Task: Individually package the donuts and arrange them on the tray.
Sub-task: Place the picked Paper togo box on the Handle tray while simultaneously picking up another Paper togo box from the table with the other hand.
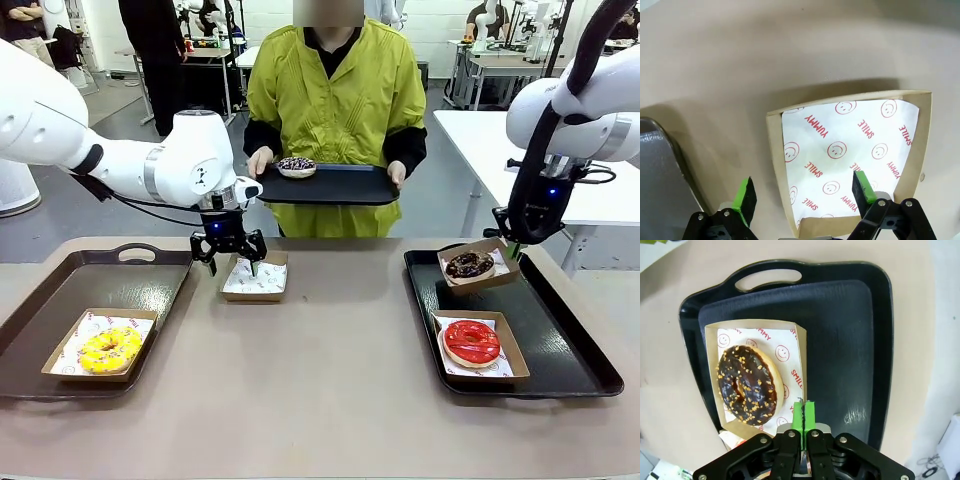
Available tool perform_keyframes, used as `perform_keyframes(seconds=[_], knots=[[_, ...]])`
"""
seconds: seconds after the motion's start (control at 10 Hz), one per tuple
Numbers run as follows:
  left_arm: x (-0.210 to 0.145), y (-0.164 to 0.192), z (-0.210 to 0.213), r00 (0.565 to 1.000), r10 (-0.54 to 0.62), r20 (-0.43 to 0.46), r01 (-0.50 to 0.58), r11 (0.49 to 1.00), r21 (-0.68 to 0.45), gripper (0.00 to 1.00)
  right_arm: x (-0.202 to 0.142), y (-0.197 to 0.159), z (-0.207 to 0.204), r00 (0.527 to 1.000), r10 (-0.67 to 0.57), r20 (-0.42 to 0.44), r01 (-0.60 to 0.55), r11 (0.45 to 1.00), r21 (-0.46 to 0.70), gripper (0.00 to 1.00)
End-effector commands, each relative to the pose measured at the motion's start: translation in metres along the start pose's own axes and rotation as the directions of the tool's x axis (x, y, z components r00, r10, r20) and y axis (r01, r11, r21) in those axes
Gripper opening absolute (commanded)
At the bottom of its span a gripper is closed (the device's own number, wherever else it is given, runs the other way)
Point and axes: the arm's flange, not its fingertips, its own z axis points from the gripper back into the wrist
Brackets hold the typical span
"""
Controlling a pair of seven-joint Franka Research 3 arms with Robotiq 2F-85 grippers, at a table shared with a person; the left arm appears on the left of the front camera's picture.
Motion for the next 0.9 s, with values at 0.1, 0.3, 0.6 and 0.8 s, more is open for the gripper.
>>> perform_keyframes(seconds=[0.1, 0.3, 0.6, 0.8], knots=[[0.0087, -0.0039, -0.0023, 1.000, -0.002, -0.012, 0.002, 1.000, -0.004, 1.00, 0.0049, 0.0006, -0.0065, 1.000, -0.023, -0.022, 0.022, 0.999, -0.024, 0.01], [0.0091, -0.0023, -0.0024, 1.000, 0.000, 0.009, -0.001, 1.000, 0.032, 1.00, 0.0067, -0.0004, -0.0097, 0.999, -0.022, -0.031, 0.022, 1.000, -0.020, 0.01], [0.0074, -0.0013, -0.0001, 0.999, -0.038, 0.033, 0.037, 0.999, 0.033, 0.43, 0.0079, -0.0019, -0.0099, 0.999, -0.011, -0.054, 0.010, 1.000, -0.012, 0.60], [0.0050, -0.0013, 0.0017, 0.998, -0.044, 0.038, 0.043, 0.998, 0.038, 0.00, 0.0075, -0.0025, -0.0104, 0.998, -0.017, -0.058, 0.016, 1.000, -0.017, 0.62]])
